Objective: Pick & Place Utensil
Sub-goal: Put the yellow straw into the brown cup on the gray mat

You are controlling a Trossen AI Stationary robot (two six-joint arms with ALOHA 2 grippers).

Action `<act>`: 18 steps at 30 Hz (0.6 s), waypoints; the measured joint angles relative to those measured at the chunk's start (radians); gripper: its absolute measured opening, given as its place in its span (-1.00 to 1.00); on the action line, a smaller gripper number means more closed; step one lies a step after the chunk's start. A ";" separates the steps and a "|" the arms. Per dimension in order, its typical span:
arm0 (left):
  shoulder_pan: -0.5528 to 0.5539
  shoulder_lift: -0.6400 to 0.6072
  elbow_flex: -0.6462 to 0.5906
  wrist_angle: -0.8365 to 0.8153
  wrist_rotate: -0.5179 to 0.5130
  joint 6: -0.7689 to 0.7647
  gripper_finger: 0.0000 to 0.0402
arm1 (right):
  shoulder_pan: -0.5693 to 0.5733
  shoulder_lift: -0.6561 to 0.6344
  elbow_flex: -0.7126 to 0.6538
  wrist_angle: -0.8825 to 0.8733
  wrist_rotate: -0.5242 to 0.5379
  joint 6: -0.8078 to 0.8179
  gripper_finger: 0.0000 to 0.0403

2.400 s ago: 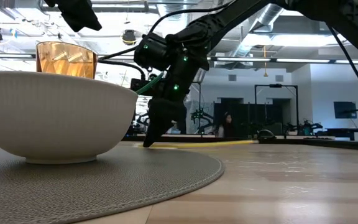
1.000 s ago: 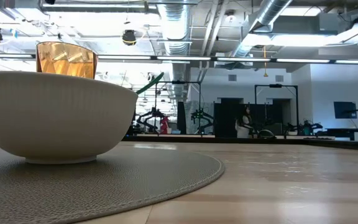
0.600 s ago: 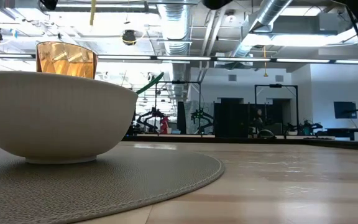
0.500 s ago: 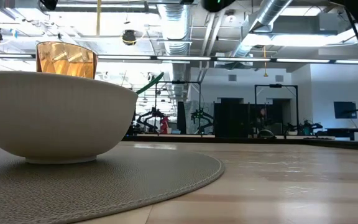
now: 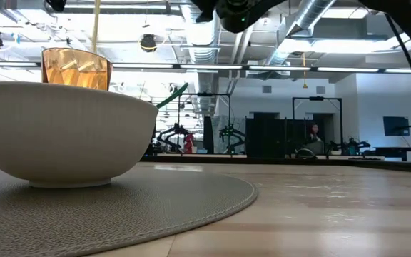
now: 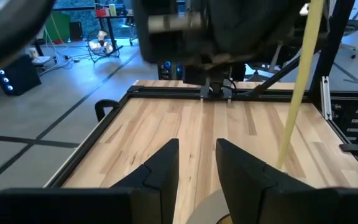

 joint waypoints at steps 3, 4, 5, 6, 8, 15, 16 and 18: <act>0.000 0.000 0.000 0.000 0.000 0.000 -0.46 | -0.001 0.000 0.000 -0.129 0.002 -0.021 -1.00; 0.000 0.000 0.000 0.000 0.000 0.000 -0.46 | -0.001 0.003 0.000 -0.172 0.003 -0.040 -1.00; 0.000 0.000 0.000 0.000 0.000 0.000 -0.46 | -0.001 0.005 0.000 -0.211 0.006 -0.058 -1.00; 0.000 0.000 0.000 0.000 0.000 0.000 -0.46 | -0.001 0.007 0.000 -0.243 0.016 -0.068 -1.00; 0.000 0.000 0.000 0.000 0.000 0.000 -0.46 | 0.001 0.008 0.000 -0.290 0.042 -0.076 -1.00; 0.000 0.000 0.001 0.000 0.000 0.000 -0.46 | 0.001 0.008 0.000 -0.306 0.016 -0.087 -1.00; 0.000 0.000 0.001 0.000 0.000 0.000 -0.46 | 0.001 0.008 0.000 -0.321 0.008 -0.088 -1.00; 0.000 0.000 0.001 0.000 0.000 0.000 -0.46 | 0.001 0.007 0.000 -0.367 -0.001 -0.090 -1.00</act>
